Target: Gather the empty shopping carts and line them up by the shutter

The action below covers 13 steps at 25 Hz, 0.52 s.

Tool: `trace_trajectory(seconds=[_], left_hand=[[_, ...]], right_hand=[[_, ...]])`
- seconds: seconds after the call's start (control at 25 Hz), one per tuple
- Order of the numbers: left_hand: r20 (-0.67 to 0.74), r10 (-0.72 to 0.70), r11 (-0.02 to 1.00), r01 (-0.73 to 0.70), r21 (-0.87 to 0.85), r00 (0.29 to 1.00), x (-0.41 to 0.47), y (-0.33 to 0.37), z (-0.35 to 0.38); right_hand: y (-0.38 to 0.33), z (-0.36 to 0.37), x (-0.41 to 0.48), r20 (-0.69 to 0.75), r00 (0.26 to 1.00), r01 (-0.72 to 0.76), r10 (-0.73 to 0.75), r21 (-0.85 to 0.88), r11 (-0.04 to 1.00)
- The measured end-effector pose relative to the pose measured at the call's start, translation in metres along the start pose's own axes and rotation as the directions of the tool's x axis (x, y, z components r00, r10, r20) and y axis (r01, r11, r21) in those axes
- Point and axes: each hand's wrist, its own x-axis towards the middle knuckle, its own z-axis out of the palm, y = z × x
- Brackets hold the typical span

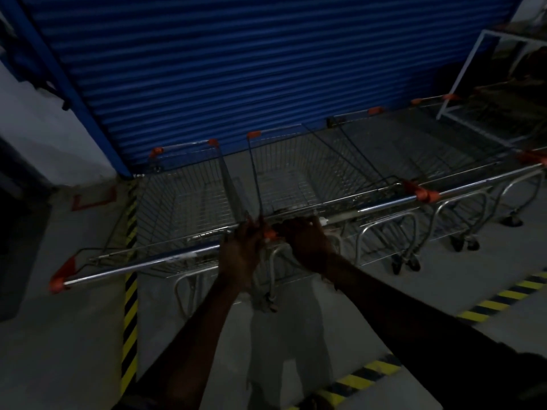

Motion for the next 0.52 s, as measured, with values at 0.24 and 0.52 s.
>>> trace_trajectory(seconds=[0.24,0.52], left_hand=[[0.080,-0.059,0.919,0.023,0.394,0.995,0.003,0.008,0.016],[0.068,-0.132,0.950,0.107,0.292,0.989,-0.030,0.084,0.003]], right_hand=[[0.023,-0.003,-0.003,0.007,0.992,0.121,-0.123,0.100,0.988],[0.077,-0.006,-0.055,-0.073,0.996,0.062,-0.052,0.154,0.986]])
